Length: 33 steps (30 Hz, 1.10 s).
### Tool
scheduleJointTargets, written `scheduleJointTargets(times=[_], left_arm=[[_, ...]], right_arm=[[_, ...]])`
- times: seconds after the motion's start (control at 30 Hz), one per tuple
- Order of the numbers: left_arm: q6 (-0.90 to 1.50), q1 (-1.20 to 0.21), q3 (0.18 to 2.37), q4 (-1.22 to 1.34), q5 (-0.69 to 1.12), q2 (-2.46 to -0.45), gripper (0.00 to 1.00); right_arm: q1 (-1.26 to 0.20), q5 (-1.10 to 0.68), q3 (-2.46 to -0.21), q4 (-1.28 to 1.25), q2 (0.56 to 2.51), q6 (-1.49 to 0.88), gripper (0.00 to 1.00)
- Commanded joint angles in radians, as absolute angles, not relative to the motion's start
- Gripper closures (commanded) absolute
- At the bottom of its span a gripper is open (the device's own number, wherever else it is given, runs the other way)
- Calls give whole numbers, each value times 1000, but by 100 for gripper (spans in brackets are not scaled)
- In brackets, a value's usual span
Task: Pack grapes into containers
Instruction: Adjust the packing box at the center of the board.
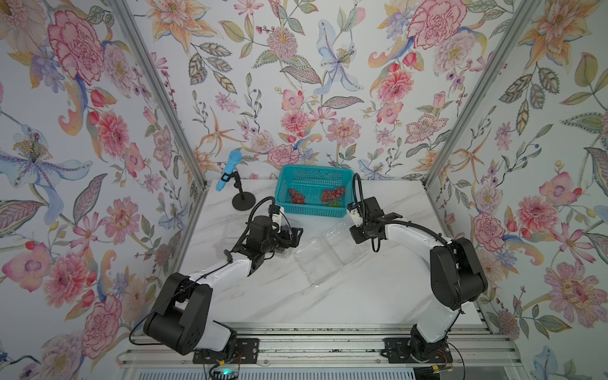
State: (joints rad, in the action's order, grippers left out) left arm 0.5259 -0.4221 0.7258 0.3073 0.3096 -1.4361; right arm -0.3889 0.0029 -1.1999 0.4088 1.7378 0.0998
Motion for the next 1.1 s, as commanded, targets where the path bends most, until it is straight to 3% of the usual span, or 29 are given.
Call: scheduleJointTargets(times=[0.0,0.37,0.53,0.8,1.07], left_arm=[[501,-431,761,292,303,-1417,0],[510,-431,765,296,304,-1412,0],[511,-431,764,285,301,-1398,0],[521,-433,804,234,302,-1379,0],[520,-436,889,153,270,-1371,0]], right_arm=[[-356,-73,-1182,428,1666,50,74],[-286,-182,-1175,431,1650,-43,74],[-288,-156,-1173,430,1666,-75,66],[-304,-120,-1191,452,1747,-140,66],[-317,-159,-1230,483,1679,-210,39]])
